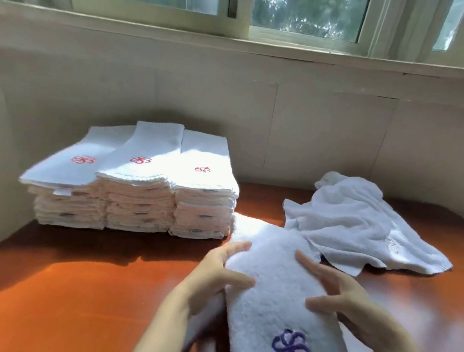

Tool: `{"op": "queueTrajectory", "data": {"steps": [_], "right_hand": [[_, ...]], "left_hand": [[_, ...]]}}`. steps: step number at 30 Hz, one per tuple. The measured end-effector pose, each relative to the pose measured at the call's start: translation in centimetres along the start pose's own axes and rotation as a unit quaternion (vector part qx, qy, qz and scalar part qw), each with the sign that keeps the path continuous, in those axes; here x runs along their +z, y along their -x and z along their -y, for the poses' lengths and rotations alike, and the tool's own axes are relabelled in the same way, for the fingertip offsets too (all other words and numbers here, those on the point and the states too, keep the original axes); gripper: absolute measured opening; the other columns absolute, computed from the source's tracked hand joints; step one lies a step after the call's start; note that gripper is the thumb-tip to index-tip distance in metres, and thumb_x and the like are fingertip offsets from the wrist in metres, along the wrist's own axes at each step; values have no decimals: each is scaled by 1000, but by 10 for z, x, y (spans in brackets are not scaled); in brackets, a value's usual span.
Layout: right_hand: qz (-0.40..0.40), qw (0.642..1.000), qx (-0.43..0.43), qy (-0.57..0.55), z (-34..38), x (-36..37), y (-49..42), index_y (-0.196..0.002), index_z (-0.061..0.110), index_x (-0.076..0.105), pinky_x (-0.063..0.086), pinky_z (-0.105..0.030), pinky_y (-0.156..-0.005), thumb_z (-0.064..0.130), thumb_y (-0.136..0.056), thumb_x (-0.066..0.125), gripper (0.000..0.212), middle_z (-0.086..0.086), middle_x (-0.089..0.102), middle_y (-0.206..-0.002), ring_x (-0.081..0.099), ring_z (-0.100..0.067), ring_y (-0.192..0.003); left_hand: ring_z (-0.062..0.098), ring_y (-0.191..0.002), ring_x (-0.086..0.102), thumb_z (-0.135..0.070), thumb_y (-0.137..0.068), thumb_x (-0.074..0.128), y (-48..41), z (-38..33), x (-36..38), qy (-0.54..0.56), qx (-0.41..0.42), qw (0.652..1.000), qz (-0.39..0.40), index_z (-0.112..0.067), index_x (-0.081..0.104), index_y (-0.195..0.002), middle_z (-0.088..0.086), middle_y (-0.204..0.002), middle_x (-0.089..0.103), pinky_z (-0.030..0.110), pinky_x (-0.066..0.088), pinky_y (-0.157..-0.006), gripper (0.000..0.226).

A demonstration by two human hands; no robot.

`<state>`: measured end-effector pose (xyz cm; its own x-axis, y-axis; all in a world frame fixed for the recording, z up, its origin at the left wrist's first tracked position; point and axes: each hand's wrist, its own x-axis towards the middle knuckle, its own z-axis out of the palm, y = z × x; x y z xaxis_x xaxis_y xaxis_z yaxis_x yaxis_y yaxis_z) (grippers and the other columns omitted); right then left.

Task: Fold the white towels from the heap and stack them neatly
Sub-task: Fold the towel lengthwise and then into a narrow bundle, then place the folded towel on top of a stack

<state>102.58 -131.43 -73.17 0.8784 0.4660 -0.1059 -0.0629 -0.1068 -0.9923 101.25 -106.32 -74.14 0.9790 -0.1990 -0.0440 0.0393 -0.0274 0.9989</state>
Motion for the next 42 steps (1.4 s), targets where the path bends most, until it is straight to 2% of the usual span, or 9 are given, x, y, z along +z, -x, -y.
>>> {"op": "queueTrajectory", "data": {"steps": [8, 12, 15, 18, 23, 25, 28, 36, 42], "right_hand": [[3, 986, -165, 1, 126, 36, -66, -121, 31, 60, 53, -19, -84, -2, -56, 73, 74, 17, 62, -125, 60, -6, -114], [-71, 967, -243, 30, 206, 49, -175, -129, 28, 56, 47, -14, -86, -12, -69, 68, 73, 21, 60, -121, 57, 3, -109], [-133, 969, -186, 91, 218, 60, -268, -125, 13, 59, 43, -19, -64, -8, -81, 61, 49, 2, 58, -105, 58, -8, -81], [-80, 949, -32, 303, 160, 69, -343, -92, 14, 58, 36, -30, -62, 1, -87, 54, 14, -2, 47, -72, 51, -21, -72], [-151, 985, 18, 76, 109, 53, -383, -84, 8, 61, 34, -19, -50, 18, -88, 64, 11, -4, 55, -66, 52, -15, -55], [-121, 991, 8, -54, 111, 47, -396, -98, 6, 59, 39, -19, -47, 21, -91, 62, 17, -5, 53, -67, 54, -12, -47], [-99, 989, 2, -114, 125, 54, -408, -118, 13, 49, 48, -18, -49, 14, -91, 62, 30, -7, 54, -79, 58, -10, -52], [-201, 979, -20, 25, 138, 56, -410, -125, 18, 60, 48, -17, -51, -4, -79, 58, 51, -4, 64, -92, 63, -15, -67], [-135, 960, 9, 246, 138, 60, -399, -121, 10, 55, 51, -36, -87, 2, -84, 53, 37, -16, 56, -121, 62, -27, -100]], "left_hand": [[-11, -109, 56, -7, -64, 78, -25, -131, -89, -86, 150, 985, 2, -21, 49, -137, -30, -121, 51, 8, 47, -82, 80], [17, -106, 65, -3, -77, 74, -95, -198, -157, -20, 171, 980, -101, -15, 29, -147, 6, -134, 55, 29, 54, -87, 84], [21, -107, 58, -25, -96, 56, -148, -189, -195, -73, 74, 963, -247, -17, 13, -152, 9, -134, 52, 31, 45, -88, 71], [20, -83, 53, -33, -98, 51, -175, -128, -215, -167, -98, 965, -176, -8, 40, -133, 14, -122, 54, 32, 42, -68, 44], [10, -84, 61, -25, -89, 64, -201, -82, -236, -192, -12, 962, -195, -7, 39, -136, 1, -111, 62, 14, 46, -58, 56], [8, -92, 54, -30, -89, 65, -203, -82, -238, -207, -9, 961, -183, -14, 22, -148, 0, -133, 52, 12, 43, -65, 75], [5, -100, 49, -32, -89, 65, -199, -80, -239, -214, 21, 964, -155, -23, 16, -152, 1, -151, 34, 10, 39, -75, 80], [10, -90, 64, -26, -92, 63, -183, -93, -211, -112, -15, 988, -104, -18, 36, -145, -1, -116, 59, 22, 55, -71, 61], [25, -118, 53, -47, -95, 48, -172, -106, -201, -402, -74, 902, -140, -23, 26, -150, 2, -146, 42, 34, 47, -97, 64]]}}
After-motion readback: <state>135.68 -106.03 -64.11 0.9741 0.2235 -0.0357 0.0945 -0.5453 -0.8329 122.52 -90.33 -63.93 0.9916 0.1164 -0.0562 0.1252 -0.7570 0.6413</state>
